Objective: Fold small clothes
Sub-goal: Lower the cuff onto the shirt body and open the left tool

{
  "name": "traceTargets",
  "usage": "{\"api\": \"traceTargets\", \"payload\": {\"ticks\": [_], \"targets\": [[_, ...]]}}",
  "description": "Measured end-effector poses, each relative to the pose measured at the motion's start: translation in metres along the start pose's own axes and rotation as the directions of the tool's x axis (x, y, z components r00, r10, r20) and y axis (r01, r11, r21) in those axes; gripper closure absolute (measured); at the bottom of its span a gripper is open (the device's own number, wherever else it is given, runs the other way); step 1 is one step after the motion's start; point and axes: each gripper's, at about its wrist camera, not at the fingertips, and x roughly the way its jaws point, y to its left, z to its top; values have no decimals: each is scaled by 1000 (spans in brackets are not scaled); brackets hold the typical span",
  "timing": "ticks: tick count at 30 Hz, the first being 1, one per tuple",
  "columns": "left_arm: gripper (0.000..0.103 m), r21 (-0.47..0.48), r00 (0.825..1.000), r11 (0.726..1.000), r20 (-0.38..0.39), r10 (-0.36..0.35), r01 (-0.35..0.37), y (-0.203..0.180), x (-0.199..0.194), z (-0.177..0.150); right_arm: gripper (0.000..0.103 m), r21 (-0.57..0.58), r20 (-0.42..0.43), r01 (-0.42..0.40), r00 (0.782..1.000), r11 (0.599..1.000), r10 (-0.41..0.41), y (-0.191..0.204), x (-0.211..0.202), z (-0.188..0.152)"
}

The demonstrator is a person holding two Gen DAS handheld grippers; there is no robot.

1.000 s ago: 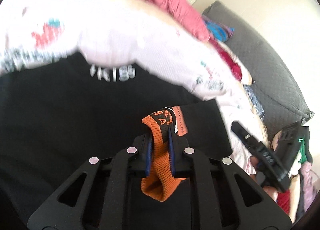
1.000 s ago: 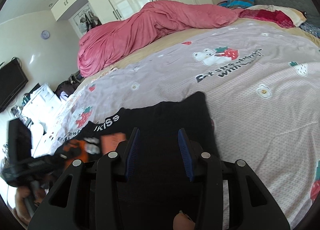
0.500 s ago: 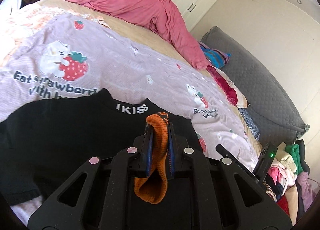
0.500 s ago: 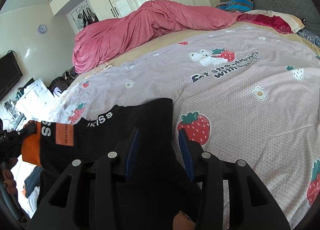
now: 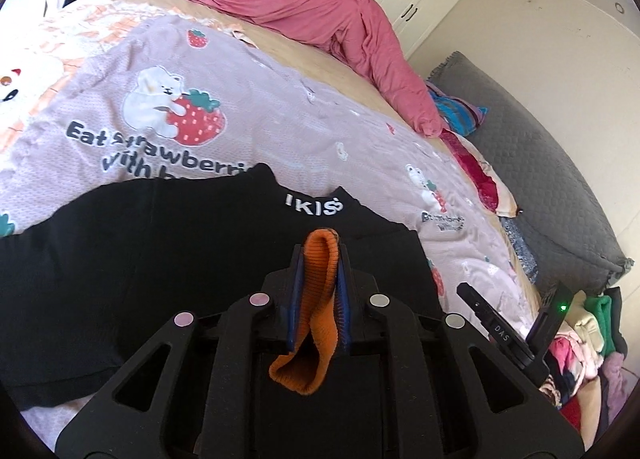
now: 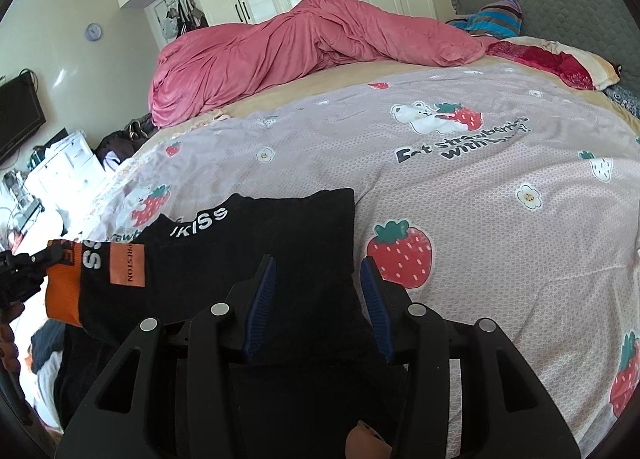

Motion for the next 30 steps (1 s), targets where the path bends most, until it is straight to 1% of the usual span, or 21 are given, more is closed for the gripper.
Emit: {"api": "traceTargets", "payload": {"ticks": [6,8,11,13,15,17,18,22,24,25,26,27,30], "targets": [[95,21,999,999,29,43,-44,1,-7,0,60,-21,-11,-4,1000,1000,4,8,3,-2],[95,33,999,998,24,48,-49,-1,-5,-1,60,-37,-15,-5,1000,999,5,12,5,-3],[95,47,998,997,-13,58,-57,-3,6,-5,60,-74,-33,-16,999,997,14,21,9,-4],[95,63,995,995,-52,82,-78,-3,19,-11,59,-95,-47,-24,999,995,19,27,12,-7],[95,91,990,991,-92,110,-101,-4,31,-18,59,-113,-63,-32,998,993,25,32,14,-9],[95,109,984,989,-137,117,-102,-3,43,-26,59,-133,-84,-39,996,990,28,37,18,-12],[95,113,978,988,-168,125,-107,-2,51,-30,59,-143,-90,-42,995,989,29,39,19,-13],[95,143,955,979,-239,178,-147,5,68,-47,59,-166,-111,-58,993,984,40,46,22,-17],[95,142,953,979,-246,177,-145,9,69,-51,58,-181,-128,-62,991,982,39,49,25,-19],[94,140,955,980,-243,170,-139,11,67,-52,54,-186,-136,-58,990,981,33,50,27,-20],[93,137,956,982,-243,164,-134,12,66,-53,51,-192,-148,-46,989,980,17,51,29,-22],[93,135,957,982,-244,160,-130,13,64,-54,51,-196,-164,-32,986,980,-1,50,33,-23],[93,139,957,983,-244,154,-123,14,60,-57,51,-162,-249,2,968,987,-43,40,50,-30]]}}
